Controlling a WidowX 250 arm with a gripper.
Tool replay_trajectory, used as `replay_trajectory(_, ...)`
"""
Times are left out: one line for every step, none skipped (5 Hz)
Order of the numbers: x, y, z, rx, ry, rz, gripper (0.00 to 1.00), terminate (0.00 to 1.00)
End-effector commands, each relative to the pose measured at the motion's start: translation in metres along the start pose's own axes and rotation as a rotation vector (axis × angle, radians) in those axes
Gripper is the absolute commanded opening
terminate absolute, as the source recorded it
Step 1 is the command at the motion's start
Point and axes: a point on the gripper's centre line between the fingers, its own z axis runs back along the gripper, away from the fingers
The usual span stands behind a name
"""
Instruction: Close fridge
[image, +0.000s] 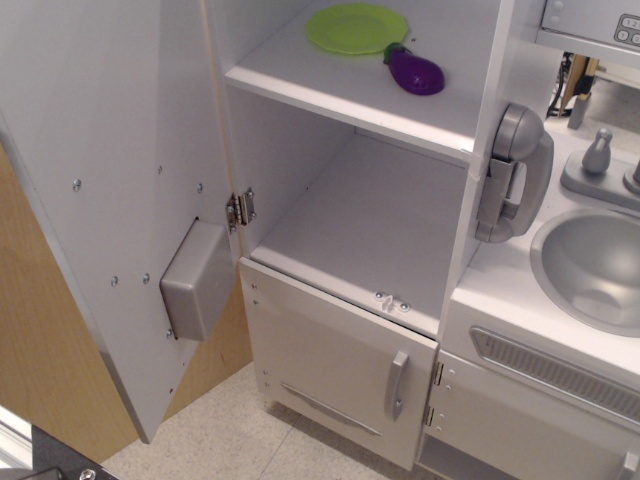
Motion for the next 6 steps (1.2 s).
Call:
replay_trajectory(0.003,-0.026,-0.001,0.0,0.002,-0.048,1.0,0.0)
replay_trajectory(0.002,-0.046,-0.002,-0.012,0.011,-0.084,1.0,0.0)
replay_trajectory(0.013,-0.078,0.002,-0.045,0.019,-0.1,1.0,0.0)
replay_trajectory(0.029,-0.104,0.01,-0.067,0.006,-0.084,1.0,0.0)
replay_trajectory(0.04,-0.12,0.013,-0.055,0.005,-0.085,1.0,0.0)
replay_trajectory(0.044,-0.125,0.016,-0.05,-0.005,-0.083,1.0,0.0)
